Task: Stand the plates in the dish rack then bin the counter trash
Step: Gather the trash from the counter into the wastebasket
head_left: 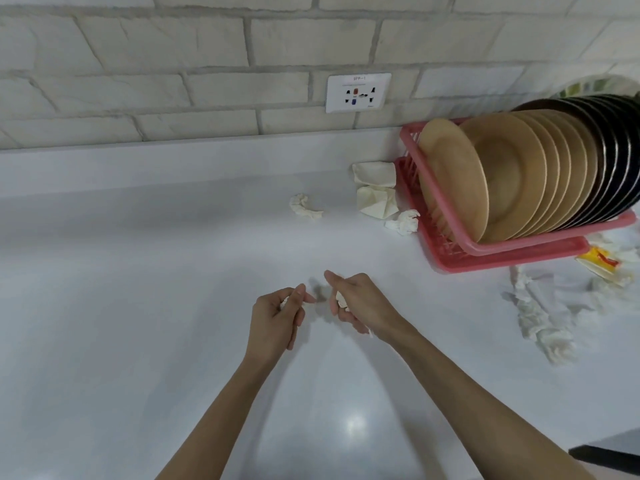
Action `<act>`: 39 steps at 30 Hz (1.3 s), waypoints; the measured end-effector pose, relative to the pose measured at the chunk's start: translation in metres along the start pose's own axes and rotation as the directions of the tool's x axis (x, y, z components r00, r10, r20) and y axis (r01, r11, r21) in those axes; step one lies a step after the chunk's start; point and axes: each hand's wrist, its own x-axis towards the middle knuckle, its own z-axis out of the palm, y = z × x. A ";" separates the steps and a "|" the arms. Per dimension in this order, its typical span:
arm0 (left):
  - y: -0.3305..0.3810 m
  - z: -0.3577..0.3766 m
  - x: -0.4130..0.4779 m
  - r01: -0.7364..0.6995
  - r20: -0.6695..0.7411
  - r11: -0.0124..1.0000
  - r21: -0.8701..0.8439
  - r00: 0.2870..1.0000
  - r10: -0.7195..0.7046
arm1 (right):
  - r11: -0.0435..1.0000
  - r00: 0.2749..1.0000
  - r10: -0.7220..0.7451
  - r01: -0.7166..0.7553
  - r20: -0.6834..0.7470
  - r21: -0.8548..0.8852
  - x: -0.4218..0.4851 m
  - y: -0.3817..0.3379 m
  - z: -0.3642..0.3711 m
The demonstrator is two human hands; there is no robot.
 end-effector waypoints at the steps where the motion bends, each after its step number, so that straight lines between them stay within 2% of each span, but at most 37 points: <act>1: 0.000 0.004 -0.001 0.003 0.013 1.000 0.003 1.000 -0.003 | 1.000 1.000 0.024 -0.023 -0.006 0.017 -0.003 0.002 -0.003; 9: 0.008 0.044 -0.011 -0.028 0.126 0.998 0.049 0.992 0.022 | 0.991 0.996 -0.067 0.060 0.058 0.119 -0.037 0.036 -0.041; 12: 0.008 0.067 -0.022 -0.015 0.173 0.999 0.047 0.985 0.006 | 0.986 0.995 -0.093 0.089 0.028 0.140 -0.061 0.050 -0.055; 16: 0.009 0.104 -0.046 0.020 0.234 0.999 0.046 0.972 -0.030 | 0.970 0.999 -0.009 0.017 -0.033 0.244 -0.099 0.078 -0.076; 20: 0.014 0.150 -0.084 0.005 0.361 0.994 0.107 0.931 -0.044 | 0.941 0.984 0.123 -0.074 -0.130 0.330 -0.145 0.112 -0.102; 25: 0.016 0.217 -0.145 -0.082 0.501 0.988 0.130 0.865 0.006 | 0.922 0.941 0.154 -0.026 -0.302 0.386 -0.219 0.171 -0.135; 29: 0.009 0.276 -0.200 -0.096 0.543 0.985 0.143 0.840 0.003 | 0.860 0.876 0.183 0.076 -0.445 0.504 -0.275 0.225 -0.156; 36: -0.010 0.352 -0.275 -0.131 0.631 0.970 0.206 0.775 -0.030 | 0.714 0.839 0.300 0.117 -0.454 0.690 -0.354 0.309 -0.180; 39: -0.015 0.376 -0.293 -0.160 0.699 0.957 0.241 0.713 -0.057 | 0.710 0.840 0.320 0.095 -0.439 0.698 -0.375 0.333 -0.187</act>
